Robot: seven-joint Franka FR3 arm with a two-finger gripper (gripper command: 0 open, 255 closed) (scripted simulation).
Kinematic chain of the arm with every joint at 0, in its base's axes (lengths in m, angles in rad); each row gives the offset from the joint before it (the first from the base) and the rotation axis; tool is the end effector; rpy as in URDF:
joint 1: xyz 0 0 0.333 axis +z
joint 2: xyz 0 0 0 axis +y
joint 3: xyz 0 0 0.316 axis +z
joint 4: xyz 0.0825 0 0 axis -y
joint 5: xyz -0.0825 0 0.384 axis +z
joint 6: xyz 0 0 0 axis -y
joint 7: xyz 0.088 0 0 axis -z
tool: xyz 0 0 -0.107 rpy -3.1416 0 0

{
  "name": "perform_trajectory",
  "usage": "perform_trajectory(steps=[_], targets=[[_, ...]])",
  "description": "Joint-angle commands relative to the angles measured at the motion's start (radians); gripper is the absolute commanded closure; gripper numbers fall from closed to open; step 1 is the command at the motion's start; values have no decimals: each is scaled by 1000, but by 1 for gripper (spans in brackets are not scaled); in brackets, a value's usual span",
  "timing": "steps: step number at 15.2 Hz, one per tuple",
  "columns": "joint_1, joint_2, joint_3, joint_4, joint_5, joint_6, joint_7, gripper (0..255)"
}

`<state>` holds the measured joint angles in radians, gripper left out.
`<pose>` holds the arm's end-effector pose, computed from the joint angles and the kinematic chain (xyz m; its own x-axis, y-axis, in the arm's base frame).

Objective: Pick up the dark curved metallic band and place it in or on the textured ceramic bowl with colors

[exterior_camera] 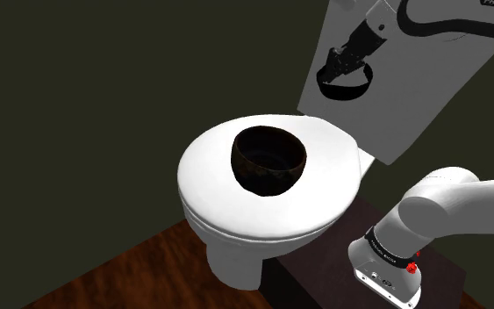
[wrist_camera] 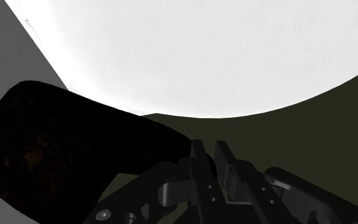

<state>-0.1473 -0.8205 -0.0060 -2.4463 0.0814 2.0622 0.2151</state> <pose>0.3346 -0.0479 0.6105 0.8362 -0.3824 0.3930 -0.3410 -0.9239 -0.1734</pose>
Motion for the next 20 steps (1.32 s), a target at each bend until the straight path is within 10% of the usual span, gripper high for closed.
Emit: perform_trajectory(steps=[1, 15, 20], targets=[[0, 8, 1, 34, -1, -27, 3, 255], [0, 66, -1, 252, -6, -186, 15, 255], [20, 31, 111, 249, 24, -208, 132, 255]])
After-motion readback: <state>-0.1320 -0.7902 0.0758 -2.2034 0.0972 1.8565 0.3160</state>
